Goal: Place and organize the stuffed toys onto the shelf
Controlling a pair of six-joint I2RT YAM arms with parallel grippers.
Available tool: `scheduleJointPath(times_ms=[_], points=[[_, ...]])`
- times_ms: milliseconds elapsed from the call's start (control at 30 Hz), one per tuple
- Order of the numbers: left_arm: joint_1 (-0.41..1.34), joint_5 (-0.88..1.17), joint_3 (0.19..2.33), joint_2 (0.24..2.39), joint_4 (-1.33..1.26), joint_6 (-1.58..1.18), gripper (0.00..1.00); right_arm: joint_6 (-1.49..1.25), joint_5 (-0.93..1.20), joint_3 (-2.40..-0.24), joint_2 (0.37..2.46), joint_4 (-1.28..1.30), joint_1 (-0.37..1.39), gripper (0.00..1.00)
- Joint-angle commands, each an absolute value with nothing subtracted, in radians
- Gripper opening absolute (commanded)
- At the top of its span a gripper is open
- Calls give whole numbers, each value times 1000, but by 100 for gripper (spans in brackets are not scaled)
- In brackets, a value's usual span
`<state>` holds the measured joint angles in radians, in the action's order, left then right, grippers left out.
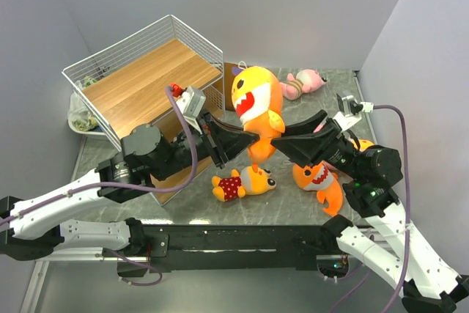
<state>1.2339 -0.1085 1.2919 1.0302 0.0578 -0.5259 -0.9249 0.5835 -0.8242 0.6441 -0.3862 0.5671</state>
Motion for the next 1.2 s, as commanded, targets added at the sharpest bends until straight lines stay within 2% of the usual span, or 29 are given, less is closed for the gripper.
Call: scheduleJointPath(times_ms=[0, 33, 133, 200, 300, 667, 1067, 1167], points=[[1239, -181, 1384, 1014, 57, -519, 1, -813, 494, -903, 598, -269, 575, 67], [1241, -198, 1393, 1012, 78, -511, 1, -801, 480, -910, 585, -252, 574, 77], [1239, -276, 1443, 996, 119, -471, 1, -759, 445, -926, 575, -187, 574, 89], [1241, -352, 1494, 985, 179, -439, 1, -741, 431, -931, 571, -155, 574, 91], [1241, -452, 1561, 974, 273, -405, 1, -736, 416, -919, 566, -147, 574, 92], [1239, -1021, 1712, 1017, 687, -434, 1, -752, 408, -936, 623, -120, 574, 92], [1239, -1227, 1819, 1089, 974, -483, 1, -769, 408, -940, 657, -107, 575, 91], [1235, -1262, 1813, 1089, 979, -448, 1, -770, 405, -936, 658, -107, 575, 91]])
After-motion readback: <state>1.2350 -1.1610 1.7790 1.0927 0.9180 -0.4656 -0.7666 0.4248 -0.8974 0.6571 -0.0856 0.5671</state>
